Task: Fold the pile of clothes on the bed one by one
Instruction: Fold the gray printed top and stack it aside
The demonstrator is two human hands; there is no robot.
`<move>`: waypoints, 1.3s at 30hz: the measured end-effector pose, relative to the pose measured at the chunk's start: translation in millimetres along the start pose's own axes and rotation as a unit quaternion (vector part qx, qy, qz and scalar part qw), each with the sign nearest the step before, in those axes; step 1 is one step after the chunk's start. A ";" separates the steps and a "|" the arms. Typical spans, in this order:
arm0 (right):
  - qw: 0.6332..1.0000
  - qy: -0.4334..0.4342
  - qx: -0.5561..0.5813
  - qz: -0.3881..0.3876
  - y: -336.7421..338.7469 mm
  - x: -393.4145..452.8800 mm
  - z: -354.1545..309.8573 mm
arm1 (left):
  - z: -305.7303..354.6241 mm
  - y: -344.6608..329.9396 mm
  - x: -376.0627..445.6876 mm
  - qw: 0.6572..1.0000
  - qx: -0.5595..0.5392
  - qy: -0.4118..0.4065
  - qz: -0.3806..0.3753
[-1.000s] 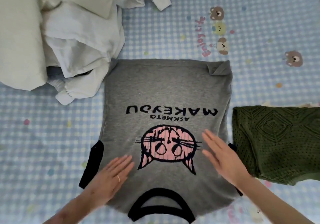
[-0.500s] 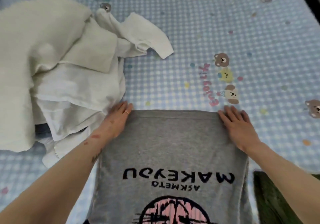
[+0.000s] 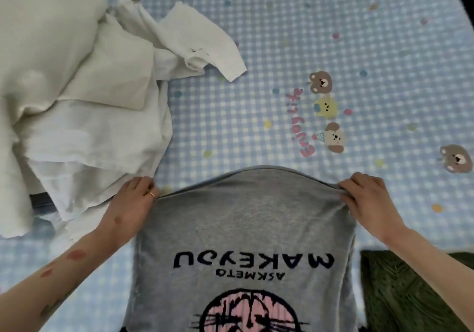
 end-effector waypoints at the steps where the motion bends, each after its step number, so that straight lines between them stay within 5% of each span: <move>1: 1.000 0.029 0.001 -0.007 6.8 -17.6 -9.6 | 6.5 6.6 -22.0 0.999 -0.008 -0.023 0.024; 5: 0.990 0.113 -0.008 -0.084 14.7 -105.3 -43.1 | 37.9 9.0 -118.9 0.991 -0.029 -0.122 0.040; 11: 0.976 0.142 0.013 -0.165 -8.3 -213.1 -69.2 | 81.5 -24.7 -222.3 0.988 -0.044 -0.144 -0.028; 21: 0.988 0.125 0.028 -0.090 -5.1 -325.0 -87.8 | 116.1 -35.1 -318.7 0.989 -0.056 -0.128 -0.046; 30: 0.989 0.091 0.030 -0.109 -0.8 -383.8 -98.2 | 129.3 -49.8 -375.4 0.988 -0.060 -0.085 -0.115; 35: 0.979 0.105 0.015 -0.176 -13.0 -393.2 -101.1 | 138.6 -51.2 -385.4 0.988 -0.101 -0.097 -0.063; 37: 0.977 0.076 0.035 -0.196 -14.4 -378.6 -108.5 | 132.6 -55.0 -385.5 0.985 -0.166 -0.008 -0.040; 39: 0.978 0.032 0.081 -0.188 -21.3 -338.2 -129.8 | 118.3 -59.2 -377.4 0.960 -0.219 0.171 -0.038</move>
Point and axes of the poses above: each hand's wrist, its own x-axis towards the middle knuckle, its own y-axis out of the back of the hand, z = x × y, the point moved 6 cm from there along x, towards the middle knuckle, and after that the axes turned 1 degree about -z, right-handed, at the moved point
